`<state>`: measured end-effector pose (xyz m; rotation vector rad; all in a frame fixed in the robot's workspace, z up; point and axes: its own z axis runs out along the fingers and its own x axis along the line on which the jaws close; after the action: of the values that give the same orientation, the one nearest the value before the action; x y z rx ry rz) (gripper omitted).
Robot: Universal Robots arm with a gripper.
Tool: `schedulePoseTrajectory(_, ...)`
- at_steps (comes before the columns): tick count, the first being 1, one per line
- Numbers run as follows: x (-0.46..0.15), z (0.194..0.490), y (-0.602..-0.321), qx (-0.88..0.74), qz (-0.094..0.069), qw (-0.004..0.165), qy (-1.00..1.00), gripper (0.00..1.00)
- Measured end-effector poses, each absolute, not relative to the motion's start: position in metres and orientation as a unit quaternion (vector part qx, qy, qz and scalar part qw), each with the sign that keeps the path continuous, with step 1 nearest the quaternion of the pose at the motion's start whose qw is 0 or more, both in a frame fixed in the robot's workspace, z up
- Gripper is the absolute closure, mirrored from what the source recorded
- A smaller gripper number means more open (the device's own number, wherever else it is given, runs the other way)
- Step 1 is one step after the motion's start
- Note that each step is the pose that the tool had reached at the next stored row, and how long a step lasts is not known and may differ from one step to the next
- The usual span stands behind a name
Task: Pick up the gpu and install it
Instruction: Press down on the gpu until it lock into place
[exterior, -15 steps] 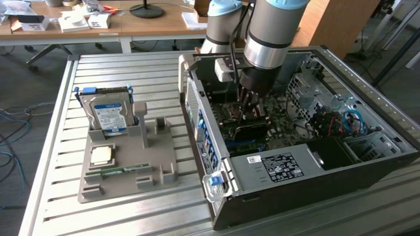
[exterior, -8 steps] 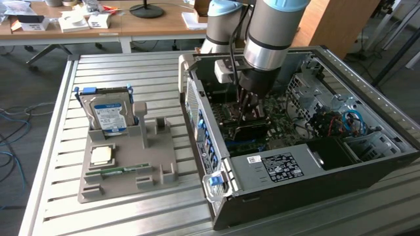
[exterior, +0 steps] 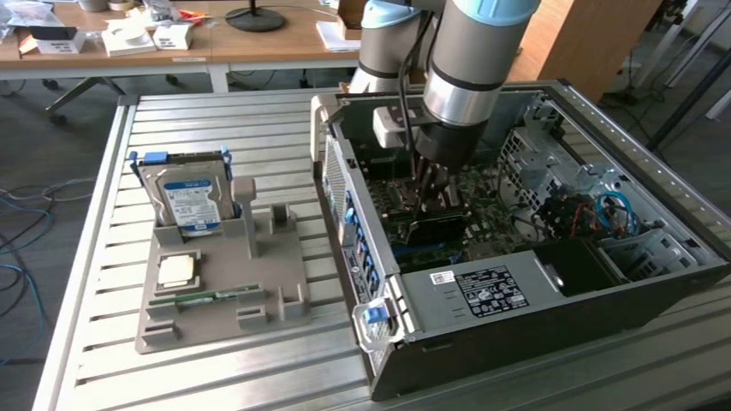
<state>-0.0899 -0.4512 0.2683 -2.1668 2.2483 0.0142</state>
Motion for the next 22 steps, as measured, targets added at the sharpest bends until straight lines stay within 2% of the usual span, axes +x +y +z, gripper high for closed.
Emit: schedulePoseTrajectory(22, -0.0899, 0.2630, -0.4512, -0.694, 0.005, 0.010, 0.720, 0.89)
